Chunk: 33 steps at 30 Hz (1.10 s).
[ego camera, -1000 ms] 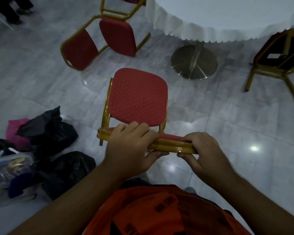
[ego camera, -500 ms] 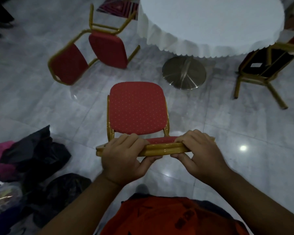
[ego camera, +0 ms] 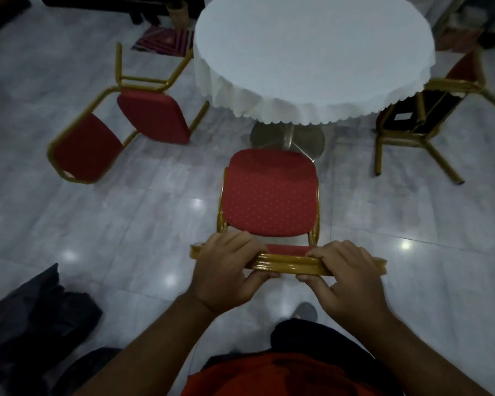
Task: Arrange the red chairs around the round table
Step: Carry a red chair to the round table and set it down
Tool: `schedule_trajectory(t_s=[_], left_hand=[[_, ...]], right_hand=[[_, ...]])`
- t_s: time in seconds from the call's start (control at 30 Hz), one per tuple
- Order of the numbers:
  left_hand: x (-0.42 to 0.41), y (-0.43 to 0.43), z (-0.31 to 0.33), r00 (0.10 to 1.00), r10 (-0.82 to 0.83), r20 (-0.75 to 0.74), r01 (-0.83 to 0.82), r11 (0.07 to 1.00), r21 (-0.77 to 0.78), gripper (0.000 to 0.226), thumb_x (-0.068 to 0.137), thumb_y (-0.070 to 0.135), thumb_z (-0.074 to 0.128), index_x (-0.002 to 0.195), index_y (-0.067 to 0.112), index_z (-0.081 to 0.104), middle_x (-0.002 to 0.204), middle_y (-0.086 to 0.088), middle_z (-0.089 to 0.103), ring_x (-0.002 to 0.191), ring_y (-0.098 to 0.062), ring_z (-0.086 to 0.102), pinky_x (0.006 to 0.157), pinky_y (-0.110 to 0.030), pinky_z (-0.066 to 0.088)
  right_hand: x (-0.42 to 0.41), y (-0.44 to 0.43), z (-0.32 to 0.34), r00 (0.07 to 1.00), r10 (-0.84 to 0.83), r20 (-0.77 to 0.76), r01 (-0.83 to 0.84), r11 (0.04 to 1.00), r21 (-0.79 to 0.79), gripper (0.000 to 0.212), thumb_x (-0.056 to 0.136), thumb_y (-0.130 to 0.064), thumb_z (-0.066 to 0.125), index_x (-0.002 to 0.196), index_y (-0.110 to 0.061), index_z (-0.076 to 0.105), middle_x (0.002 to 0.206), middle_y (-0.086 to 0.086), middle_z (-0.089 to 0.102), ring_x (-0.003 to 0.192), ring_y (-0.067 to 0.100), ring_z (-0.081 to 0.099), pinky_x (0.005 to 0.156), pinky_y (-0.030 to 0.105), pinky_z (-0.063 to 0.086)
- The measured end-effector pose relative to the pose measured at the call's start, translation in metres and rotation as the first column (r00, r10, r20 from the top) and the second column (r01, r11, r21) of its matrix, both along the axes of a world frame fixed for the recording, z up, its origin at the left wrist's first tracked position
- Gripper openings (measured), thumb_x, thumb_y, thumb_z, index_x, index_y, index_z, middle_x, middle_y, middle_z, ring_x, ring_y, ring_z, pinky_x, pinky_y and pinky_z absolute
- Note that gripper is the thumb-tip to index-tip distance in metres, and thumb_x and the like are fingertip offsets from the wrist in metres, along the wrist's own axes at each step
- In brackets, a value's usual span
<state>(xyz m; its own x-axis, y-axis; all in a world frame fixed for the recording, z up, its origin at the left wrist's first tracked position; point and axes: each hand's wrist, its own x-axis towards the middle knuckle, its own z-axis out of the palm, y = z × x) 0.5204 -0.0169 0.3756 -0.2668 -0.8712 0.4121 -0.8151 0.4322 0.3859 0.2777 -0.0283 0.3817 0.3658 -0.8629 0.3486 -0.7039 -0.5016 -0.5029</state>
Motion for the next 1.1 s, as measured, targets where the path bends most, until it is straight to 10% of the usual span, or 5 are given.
schedule_trajectory(t_s=[0.93,1.1], left_hand=[[0.014,-0.173,0.027,0.990,-0.117,-0.082,0.137,0.943,0.303,0.024,0.080,0.053,0.070,0.091,0.033,0.064,0.084,0.019,0.051,0.080,-0.005,0.048,0.075,-0.031,0.039],[-0.006,-0.171,0.016,0.998,0.053,-0.039,-0.043,0.974,0.222,0.036,0.084,0.063,0.055,0.074,0.028,0.057,0.068,0.014,0.049,0.067,-0.009,0.043,0.061,-0.031,0.038]], right_hand=[[0.020,-0.148,0.011,0.970,-0.160,-0.185,0.185,0.975,0.126,0.048,0.089,-0.072,0.040,0.102,-0.031,0.063,0.095,-0.014,0.055,0.093,0.010,0.048,0.084,0.036,0.038],[0.021,-0.145,0.005,0.970,-0.198,-0.143,0.219,0.965,0.147,0.032,0.092,-0.052,0.041,0.090,-0.026,0.058,0.087,-0.014,0.048,0.082,0.011,0.042,0.074,0.035,0.037]])
